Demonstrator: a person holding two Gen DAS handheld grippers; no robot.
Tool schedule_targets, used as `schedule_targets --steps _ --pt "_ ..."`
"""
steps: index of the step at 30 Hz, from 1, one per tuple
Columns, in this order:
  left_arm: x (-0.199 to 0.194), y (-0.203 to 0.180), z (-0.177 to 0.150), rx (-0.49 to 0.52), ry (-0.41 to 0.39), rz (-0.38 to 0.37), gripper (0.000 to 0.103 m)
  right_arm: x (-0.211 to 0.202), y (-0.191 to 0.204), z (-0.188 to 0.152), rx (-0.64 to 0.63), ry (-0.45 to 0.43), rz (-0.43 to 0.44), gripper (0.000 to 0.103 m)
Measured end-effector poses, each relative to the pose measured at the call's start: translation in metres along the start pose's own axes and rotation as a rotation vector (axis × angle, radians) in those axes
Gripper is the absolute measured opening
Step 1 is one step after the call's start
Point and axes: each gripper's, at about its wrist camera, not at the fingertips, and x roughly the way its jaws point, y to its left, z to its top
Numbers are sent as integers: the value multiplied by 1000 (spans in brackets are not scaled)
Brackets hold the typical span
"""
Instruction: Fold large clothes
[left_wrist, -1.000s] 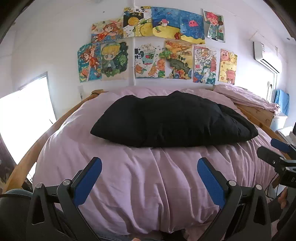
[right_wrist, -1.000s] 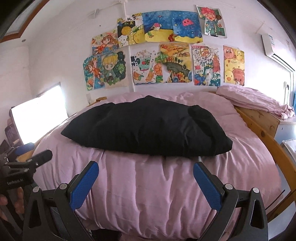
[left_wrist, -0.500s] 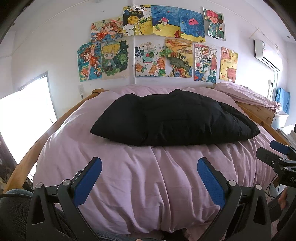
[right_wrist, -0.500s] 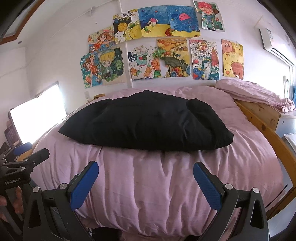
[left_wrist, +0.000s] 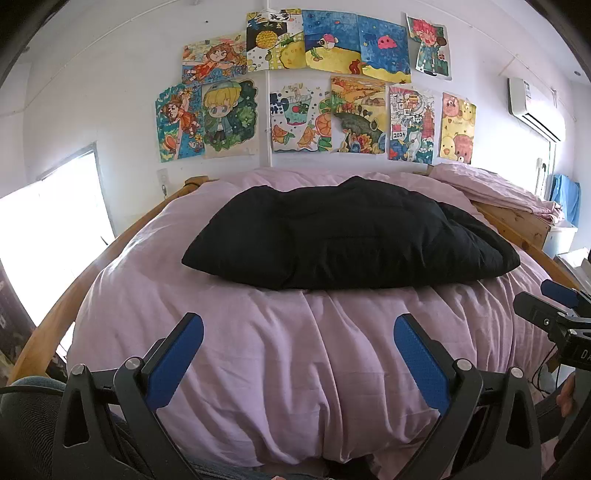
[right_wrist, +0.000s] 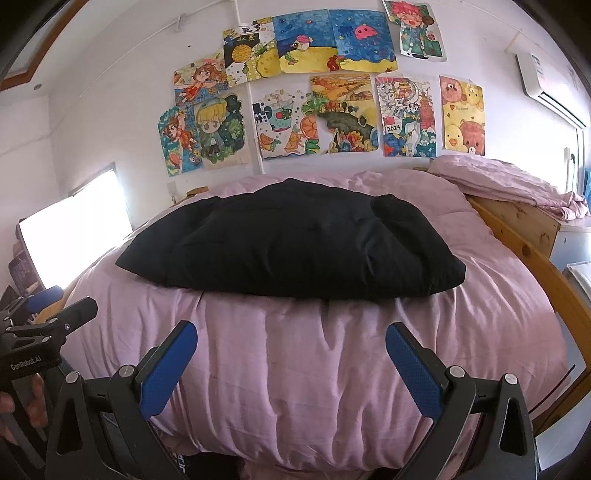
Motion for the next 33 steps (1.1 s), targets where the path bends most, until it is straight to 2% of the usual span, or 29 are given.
schedule_targets --steps 33 --pt "0 4 1 4 1 -3 101 -1 1 2 4 3 -1 103"
